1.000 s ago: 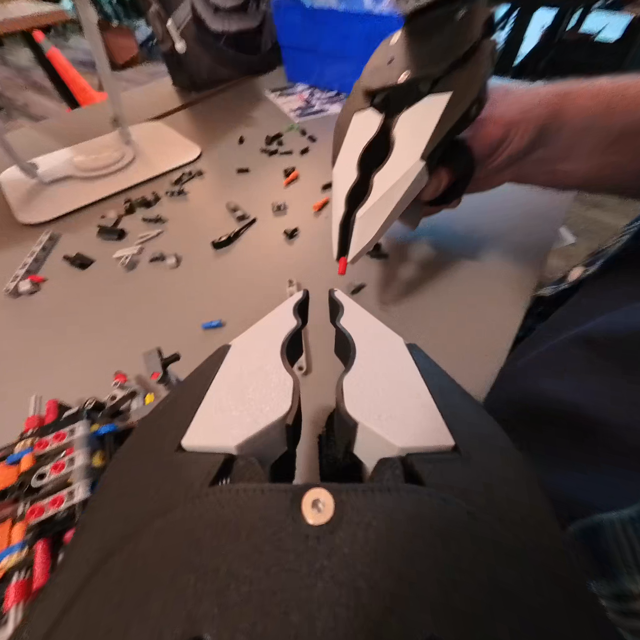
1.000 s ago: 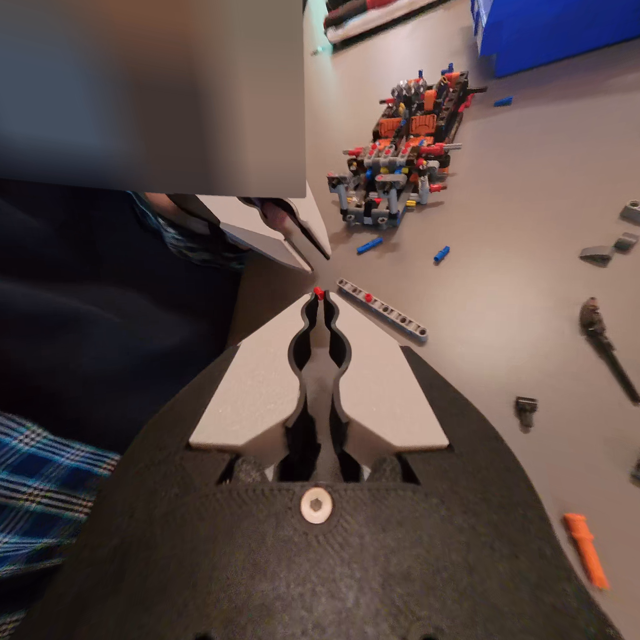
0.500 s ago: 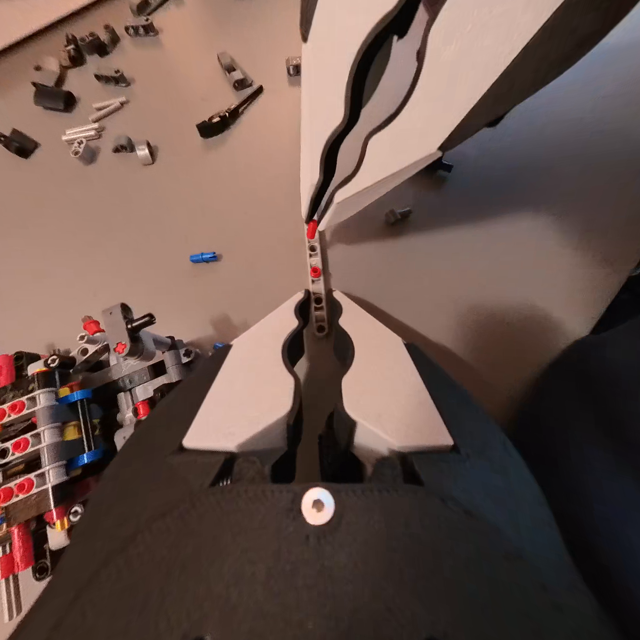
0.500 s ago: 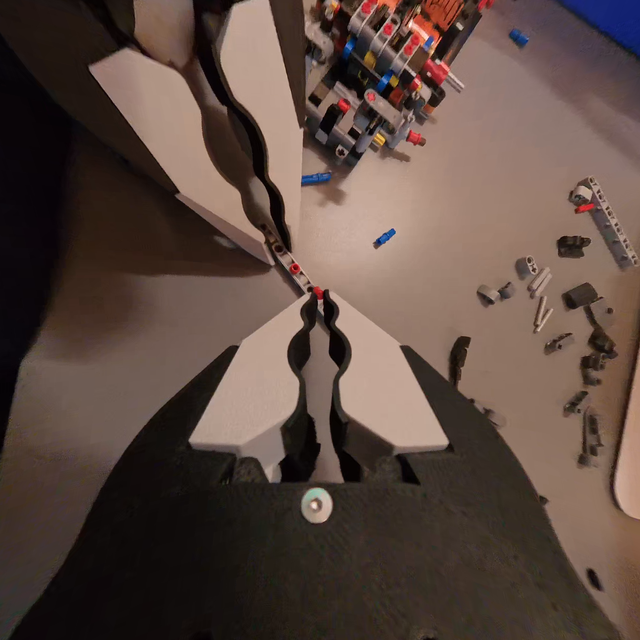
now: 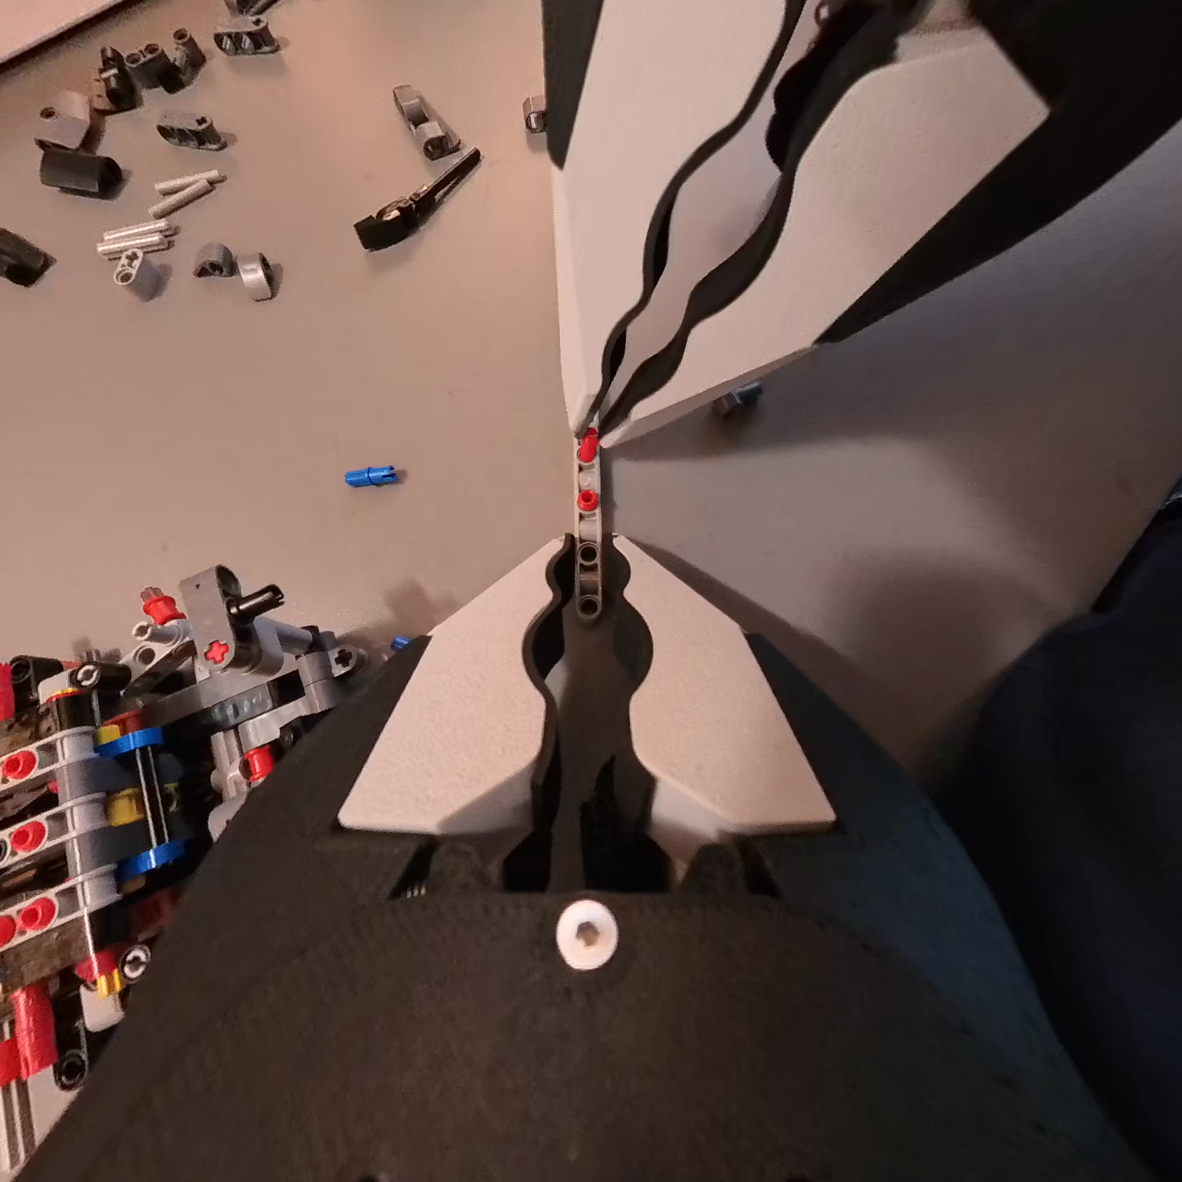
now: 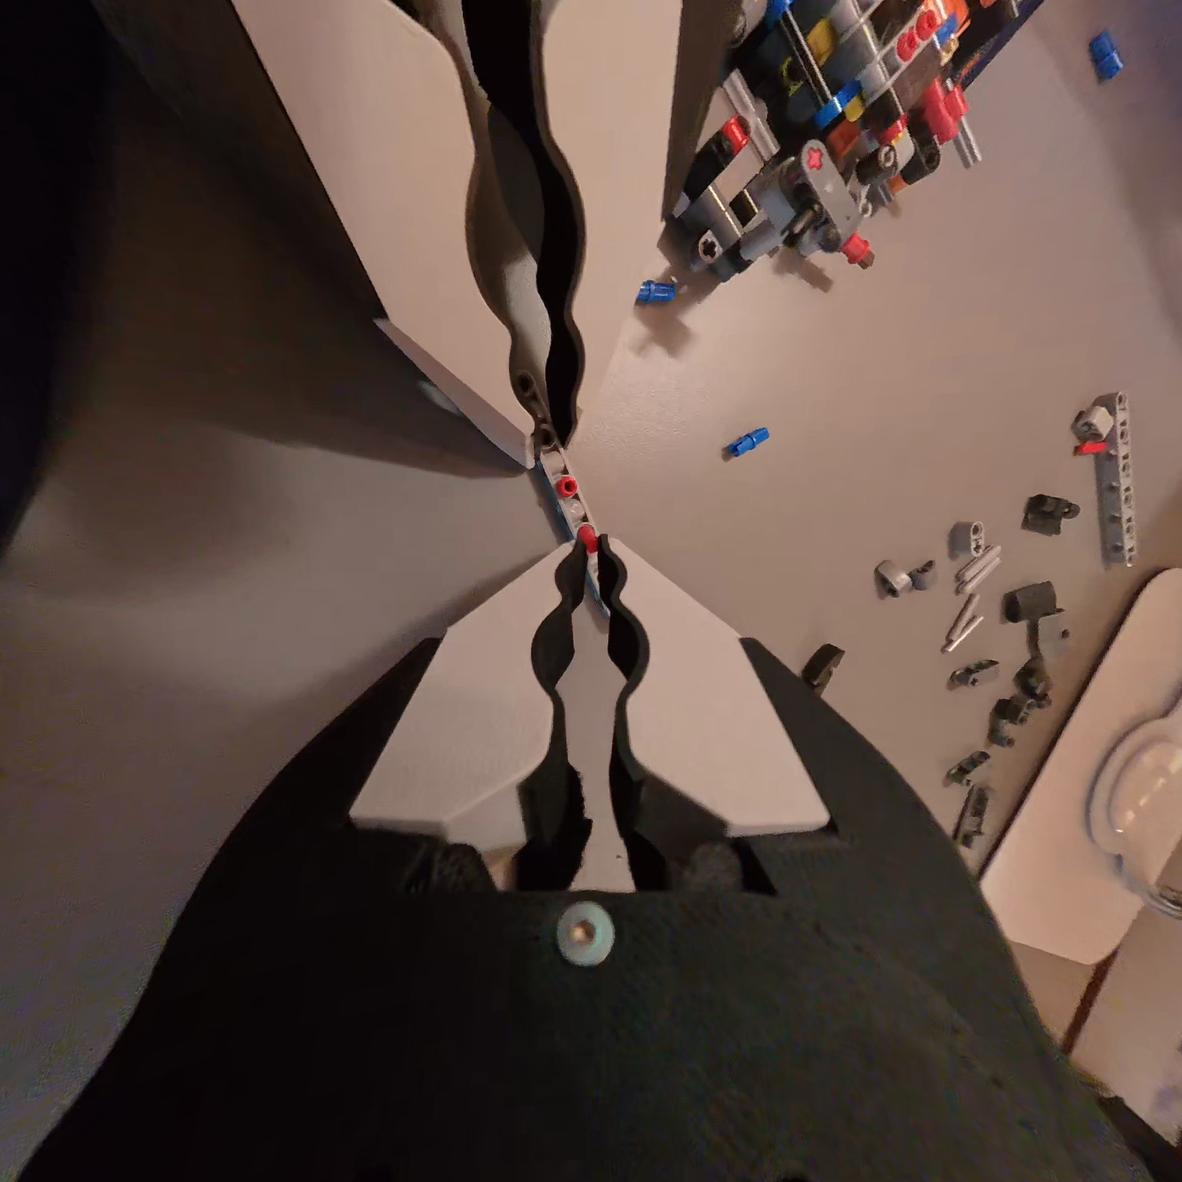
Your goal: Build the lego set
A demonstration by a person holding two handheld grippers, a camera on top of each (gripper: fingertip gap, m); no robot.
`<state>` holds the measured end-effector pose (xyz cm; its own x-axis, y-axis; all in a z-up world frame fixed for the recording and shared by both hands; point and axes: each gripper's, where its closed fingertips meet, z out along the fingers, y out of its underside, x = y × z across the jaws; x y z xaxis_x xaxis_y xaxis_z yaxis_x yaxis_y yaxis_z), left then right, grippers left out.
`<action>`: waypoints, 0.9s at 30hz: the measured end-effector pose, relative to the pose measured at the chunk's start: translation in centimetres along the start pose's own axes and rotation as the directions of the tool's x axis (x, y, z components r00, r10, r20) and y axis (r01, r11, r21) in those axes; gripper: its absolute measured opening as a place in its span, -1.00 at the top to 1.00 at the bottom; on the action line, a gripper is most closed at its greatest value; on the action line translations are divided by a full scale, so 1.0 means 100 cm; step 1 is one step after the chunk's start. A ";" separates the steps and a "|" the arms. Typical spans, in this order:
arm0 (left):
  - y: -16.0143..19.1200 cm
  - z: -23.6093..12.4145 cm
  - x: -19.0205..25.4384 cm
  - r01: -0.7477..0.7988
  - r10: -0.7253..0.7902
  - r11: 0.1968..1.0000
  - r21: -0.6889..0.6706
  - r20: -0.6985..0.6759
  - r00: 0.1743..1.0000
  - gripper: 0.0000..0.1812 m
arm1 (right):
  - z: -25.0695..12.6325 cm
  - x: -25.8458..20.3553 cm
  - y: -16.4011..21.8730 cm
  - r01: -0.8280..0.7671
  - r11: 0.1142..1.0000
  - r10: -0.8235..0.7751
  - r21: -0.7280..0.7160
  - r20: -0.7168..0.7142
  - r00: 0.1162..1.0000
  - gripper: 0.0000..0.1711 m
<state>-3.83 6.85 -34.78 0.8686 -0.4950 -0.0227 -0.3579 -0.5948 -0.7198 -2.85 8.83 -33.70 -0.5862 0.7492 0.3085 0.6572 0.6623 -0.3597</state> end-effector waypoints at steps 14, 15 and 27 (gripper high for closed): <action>0.000 0.000 0.001 -0.012 0.012 1.000 0.000 -0.002 1.000 0.92 | 0.000 -0.003 -0.007 0.078 0.997 -0.078 -0.012 0.013 0.997 0.98; 0.000 0.000 0.001 -0.011 0.011 1.000 0.000 -0.003 1.000 0.92 | 0.000 -0.003 -0.007 0.062 0.998 -0.062 0.002 0.013 0.998 0.98; 0.000 0.000 0.001 -0.005 0.005 1.000 0.000 -0.009 1.000 0.92 | 0.000 -0.004 -0.005 -0.102 0.984 0.095 0.145 0.050 0.994 0.99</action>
<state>-3.70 6.84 -34.78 0.8635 -0.5039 -0.0205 -0.3626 -0.5921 -0.7197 -2.96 8.22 -33.62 -0.5438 0.8075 0.2285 0.6376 0.5747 -0.5130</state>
